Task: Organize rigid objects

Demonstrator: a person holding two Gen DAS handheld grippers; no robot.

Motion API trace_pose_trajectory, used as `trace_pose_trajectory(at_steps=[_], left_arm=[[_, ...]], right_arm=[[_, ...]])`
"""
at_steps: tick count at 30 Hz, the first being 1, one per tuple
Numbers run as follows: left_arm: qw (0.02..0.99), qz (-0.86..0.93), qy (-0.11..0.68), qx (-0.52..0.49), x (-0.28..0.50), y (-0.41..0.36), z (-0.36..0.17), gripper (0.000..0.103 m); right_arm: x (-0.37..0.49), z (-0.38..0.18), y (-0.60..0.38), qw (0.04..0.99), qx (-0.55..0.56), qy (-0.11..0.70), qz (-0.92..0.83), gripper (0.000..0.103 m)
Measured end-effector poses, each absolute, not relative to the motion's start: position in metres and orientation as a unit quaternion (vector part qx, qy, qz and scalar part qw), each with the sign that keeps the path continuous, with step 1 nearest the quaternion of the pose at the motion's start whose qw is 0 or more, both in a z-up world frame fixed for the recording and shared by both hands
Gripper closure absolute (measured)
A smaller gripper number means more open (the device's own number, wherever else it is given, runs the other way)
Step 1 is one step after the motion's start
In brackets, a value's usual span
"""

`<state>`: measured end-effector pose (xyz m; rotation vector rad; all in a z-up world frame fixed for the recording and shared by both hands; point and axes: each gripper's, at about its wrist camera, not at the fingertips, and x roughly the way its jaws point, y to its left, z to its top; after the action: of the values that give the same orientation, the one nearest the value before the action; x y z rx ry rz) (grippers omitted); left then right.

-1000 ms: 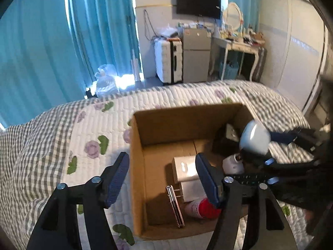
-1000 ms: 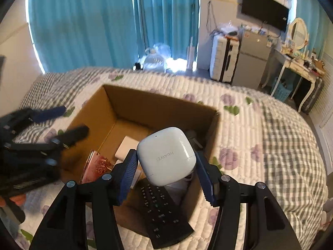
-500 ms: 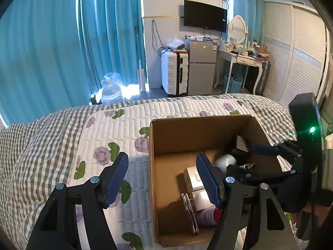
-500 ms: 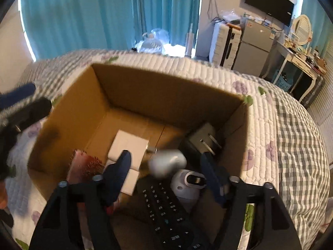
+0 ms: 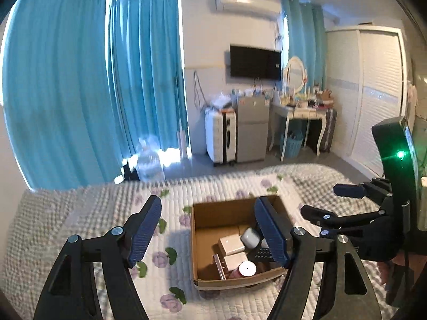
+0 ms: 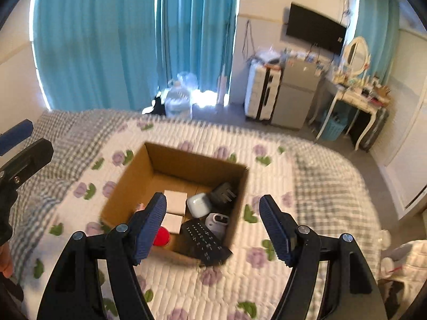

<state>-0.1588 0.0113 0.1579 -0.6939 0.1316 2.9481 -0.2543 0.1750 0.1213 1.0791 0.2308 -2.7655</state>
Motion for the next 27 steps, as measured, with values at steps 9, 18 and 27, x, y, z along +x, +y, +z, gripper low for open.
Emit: trace_pose_trajectory(at_steps=[9, 18, 27], left_arm=[[0.058, 0.982, 0.057, -0.171, -0.07, 0.014, 0.229, 0.026], [0.071, 0.987, 0.05, -0.136, -0.019, 0.009, 0.254, 0.021], [0.046, 0.989, 0.033, -0.139, -0.041, 0.001, 0.174, 0.02]], right_arm=[[-0.15, 0.213, 0.174, 0.062, 0.302, 0.101, -0.946, 0.02], [-0.072, 0.274, 0.18, 0.075, 0.231, 0.067, -0.968, 0.005], [-0.087, 0.184, 0.195, 0.104, 0.226, 0.002, -0.969, 0.0]])
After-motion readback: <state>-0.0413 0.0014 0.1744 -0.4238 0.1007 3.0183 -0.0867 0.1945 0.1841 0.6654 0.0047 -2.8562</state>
